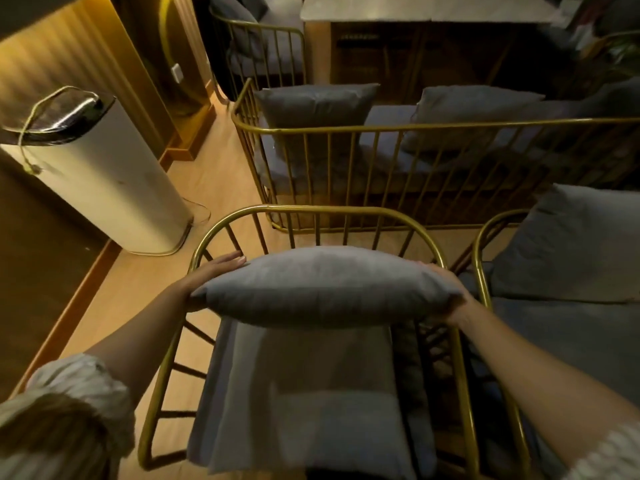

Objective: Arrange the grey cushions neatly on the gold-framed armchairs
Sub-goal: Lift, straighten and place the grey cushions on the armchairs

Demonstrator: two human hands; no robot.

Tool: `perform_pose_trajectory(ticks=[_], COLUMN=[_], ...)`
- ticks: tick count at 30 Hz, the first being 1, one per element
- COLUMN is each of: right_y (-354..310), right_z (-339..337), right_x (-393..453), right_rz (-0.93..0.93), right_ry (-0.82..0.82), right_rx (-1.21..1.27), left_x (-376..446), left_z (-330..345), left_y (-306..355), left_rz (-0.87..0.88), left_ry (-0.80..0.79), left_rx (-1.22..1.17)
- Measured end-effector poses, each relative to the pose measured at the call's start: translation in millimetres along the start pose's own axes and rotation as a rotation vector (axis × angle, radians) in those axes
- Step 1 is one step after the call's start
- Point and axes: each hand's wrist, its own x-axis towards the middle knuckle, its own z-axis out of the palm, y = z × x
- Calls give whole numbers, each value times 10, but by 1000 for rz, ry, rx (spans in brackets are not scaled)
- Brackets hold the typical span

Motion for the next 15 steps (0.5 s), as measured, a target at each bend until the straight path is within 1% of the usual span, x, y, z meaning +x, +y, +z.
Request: perform_pose_trajectory(ticks=[2, 4, 5, 6, 7, 9, 10, 11, 13, 14, 15], right_y=[55, 90, 52, 14, -63, -244, -337, -425, -575, -631, -680], right_z=[20, 23, 67, 85, 125, 201, 231, 267, 332, 356, 364], right_x=[51, 61, 85, 120, 134, 180, 211, 250, 332, 361, 408], right_rz=[-49, -47, -72, -112, -159, -222, -232, -238, -269, -295, -318], right_ry=[-24, -41, -53, -34, -56, -50, -19, 12, 138, 199, 245], right_rx=[341, 650, 762, 808, 838, 816, 777, 729, 515, 370, 231], left_x=[114, 214, 251, 291, 313, 349, 377, 407, 464, 474, 531], left_z=[-5, 45, 60, 65, 70, 125, 161, 205, 224, 219, 176], left_y=[-33, -5, 34, 83, 148, 299, 371, 447, 567, 616, 645], left_rz=[58, 83, 99, 126, 155, 215, 250, 288, 378, 396, 405], left_ry=[-15, 5, 13, 20, 53, 107, 130, 181, 297, 326, 323], left_rx=[-186, -376, -444, -491, -519, -537, -521, -456, -224, -120, -46])
